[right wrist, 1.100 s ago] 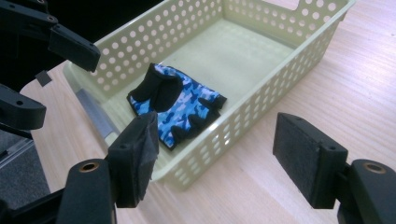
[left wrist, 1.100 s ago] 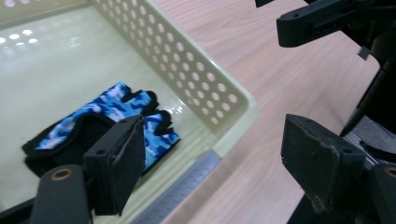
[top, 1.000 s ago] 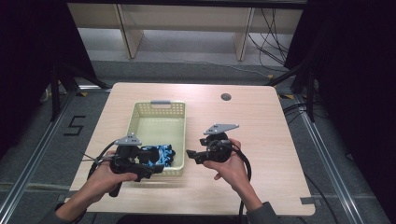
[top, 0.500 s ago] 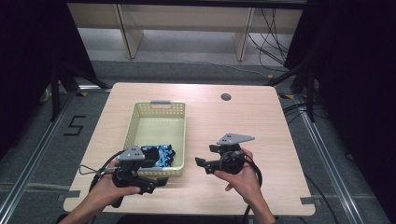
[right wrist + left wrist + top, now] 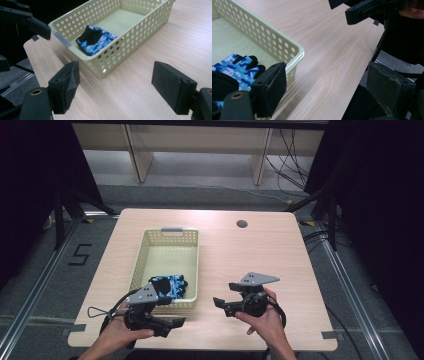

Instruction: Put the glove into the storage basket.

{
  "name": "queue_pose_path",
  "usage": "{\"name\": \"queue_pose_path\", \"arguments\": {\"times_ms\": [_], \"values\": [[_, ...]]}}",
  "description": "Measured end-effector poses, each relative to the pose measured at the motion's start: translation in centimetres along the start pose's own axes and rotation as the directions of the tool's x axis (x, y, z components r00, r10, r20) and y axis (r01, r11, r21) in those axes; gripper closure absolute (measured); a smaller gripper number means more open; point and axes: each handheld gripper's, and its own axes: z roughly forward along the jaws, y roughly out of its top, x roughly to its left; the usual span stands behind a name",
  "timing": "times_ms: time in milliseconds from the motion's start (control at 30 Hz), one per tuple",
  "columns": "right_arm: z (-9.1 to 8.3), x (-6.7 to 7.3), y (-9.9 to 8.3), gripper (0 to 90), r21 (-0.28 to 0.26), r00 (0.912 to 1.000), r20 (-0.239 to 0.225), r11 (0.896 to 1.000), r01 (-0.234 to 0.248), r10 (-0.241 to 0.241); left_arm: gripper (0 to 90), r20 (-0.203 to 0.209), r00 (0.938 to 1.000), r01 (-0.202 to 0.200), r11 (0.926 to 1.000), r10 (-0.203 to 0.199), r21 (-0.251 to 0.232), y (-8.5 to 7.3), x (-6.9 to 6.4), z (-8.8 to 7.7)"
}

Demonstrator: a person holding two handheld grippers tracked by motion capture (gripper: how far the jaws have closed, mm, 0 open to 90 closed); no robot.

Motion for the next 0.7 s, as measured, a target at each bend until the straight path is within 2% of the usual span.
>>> {"name": "queue_pose_path", "arguments": {"times_ms": [33,67,100,133,167,200,233,267,300,333,367,400,433,467,500,533,567,600,633,667,700], "values": [[0.0,-0.1,-0.1,23.7,-0.004,1.0,-0.005,1.0,0.008,-0.008,16.5,0.009,0.9999,-0.004,1.0,0.004,0.0,-0.1,0.1,0.0],[-0.1,0.1,-0.3,23.6,0.001,0.9999,-0.006,1.0,-0.01,0.01,16.5,0.005,1.0,0.001,0.9999,-0.001,0.01,-0.2,0.0,-0.1],[-0.1,-0.1,-0.3,23.6,-0.002,0.9999,-0.001,1.0,0.015,-0.015,16.5,0.01,1.0,0.0,1.0,0.0,0.008,-0.5,0.0,0.0],[-0.2,-0.1,-0.6,23.5,0.001,1.0,0.006,1.0,0.002,-0.002,16.5,0.018,0.9998,0.001,1.0,-0.001,0.008,-0.6,-0.1,0.1],[-0.2,0.2,-0.8,23.5,0.001,0.9995,-0.004,0.999,-0.032,0.032,16.5,0.016,0.9999,-0.001,0.9999,0.0,0.012,-0.8,-0.1,0.1],[-0.4,0.1,-0.9,23.5,0.013,0.9994,0.0,0.999,-0.034,0.034,16.6,0.011,0.9999,0.012,0.9999,-0.012,0.005,-1.1,-0.3,0.2],[-0.3,0.1,-1.1,23.5,0.001,0.9996,0.013,1.0,-0.025,0.025,16.6,0.016,0.9998,0.014,0.9998,-0.014,0.011,-1.2,-0.4,0.3],[-0.3,-0.1,-1.2,23.5,0.006,1.0,-0.007,1.0,0.001,-0.001,16.6,0.005,1.0,0.004,1.0,-0.004,0.004,-1.4,-0.4,0.4],[-0.3,0.2,-1.4,23.4,0.01,0.9992,-0.007,0.999,-0.039,0.039,16.6,0.011,0.9999,-0.011,0.9999,0.011,0.009,-1.6,-0.4,0.5],[-0.3,0.0,-1.5,23.4,0.008,1.0,0.0,1.0,-0.006,0.006,16.6,0.005,1.0,-0.008,0.9999,0.008,0.012,-1.8,-0.5,0.6],[-0.3,0.0,-1.7,23.3,0.015,0.9998,-0.013,1.0,-0.016,0.016,16.6,0.017,0.9998,-0.009,0.9999,0.009,0.014,-1.9,-0.5,0.6],[-0.3,0.3,-2.0,23.2,0.016,0.9988,-0.013,0.999,-0.046,0.046,16.6,0.013,0.9999,-0.008,0.9998,0.008,0.019,-2.1,-0.6,0.7],[-0.3,0.1,-2.1,23.1,0.017,0.9997,-0.014,1.0,-0.019,0.019,16.6,0.021,0.9995,-0.023,0.9994,0.022,0.027,-2.3,-0.6,0.7],[-0.2,0.0,-2.2,23.0,0.009,0.9999,-0.011,1.0,0.001,0.0,16.6,0.029,0.9994,-0.02,0.9995,0.02,0.023,-2.4,-0.6,0.8],[-0.3,0.1,-2.4,22.9,0.022,0.9995,-0.017,0.999,-0.025,0.026,16.6,0.021,0.9997,-0.011,0.9996,0.01,0.025,-2.6,-0.6,0.8],[-0.5,0.2,-2.5,22.9,0.028,0.9994,-0.002,0.999,-0.033,0.033,16.6,0.029,0.9994,-0.019,0.9996,0.019,0.019,-2.8,-0.5,0.9],[-0.4,0.1,-2.6,22.8,0.02,0.9996,-0.015,1.0,-0.024,0.024,16.7,0.012,0.9998,-0.013,0.9997,0.013,0.021,-3.0,-0.6,0.9],[-0.6,0.3,-2.8,22.3,0.028,0.9993,0.001,0.999,-0.038,0.038,17.0,0.013,0.9997,-0.021,0.9997,0.021,0.016,-3.2,-0.4,1.0],[-0.4,0.3,-3.0,21.9,0.012,0.9993,-0.015,0.999,-0.033,0.034,17.1,-0.006,0.9995,-0.03,0.9992,0.03,0.025,-3.4,-0.4,1.0],[-0.5,0.4,-3.1,21.7,0.026,0.9981,-0.022,0.998,-0.057,0.058,17.0,-0.006,0.9992,-0.039,0.9985,0.039,0.037,-3.6,-0.3,1.0],[-0.5,0.3,-3.3,21.4,0.025,0.9993,-0.016,0.999,-0.034,0.034,17.0,-0.016,0.9996,-0.023,0.9996,0.024,0.018,-3.8,-0.4,1.1]]}}
